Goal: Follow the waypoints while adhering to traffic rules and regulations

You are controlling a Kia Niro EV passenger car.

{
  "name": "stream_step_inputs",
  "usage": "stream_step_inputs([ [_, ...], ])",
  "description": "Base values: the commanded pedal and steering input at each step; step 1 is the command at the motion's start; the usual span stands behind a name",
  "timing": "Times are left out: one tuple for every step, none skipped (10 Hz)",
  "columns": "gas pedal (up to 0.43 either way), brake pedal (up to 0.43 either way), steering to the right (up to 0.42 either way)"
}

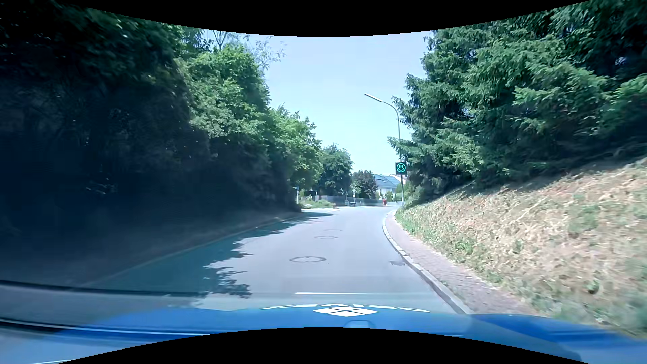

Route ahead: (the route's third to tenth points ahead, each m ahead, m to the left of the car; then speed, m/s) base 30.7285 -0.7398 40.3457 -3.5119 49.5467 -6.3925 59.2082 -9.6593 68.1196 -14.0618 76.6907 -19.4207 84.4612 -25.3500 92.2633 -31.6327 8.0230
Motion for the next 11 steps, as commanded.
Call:
stream_step_inputs([
  [0.079, 0.0, 0.02],
  [0.079, 0.0, 0.02],
  [0.087, 0.0, 0.02],
  [0.087, 0.0, 0.02],
  [0.13, 0.0, 0.022],
  [0.138, 0.0, 0.023],
  [0.138, 0.0, 0.023],
  [0.138, 0.0, 0.023],
  [0.13, 0.0, 0.022],
  [0.138, 0.0, 0.023],
  [0.13, 0.0, 0.023],
])
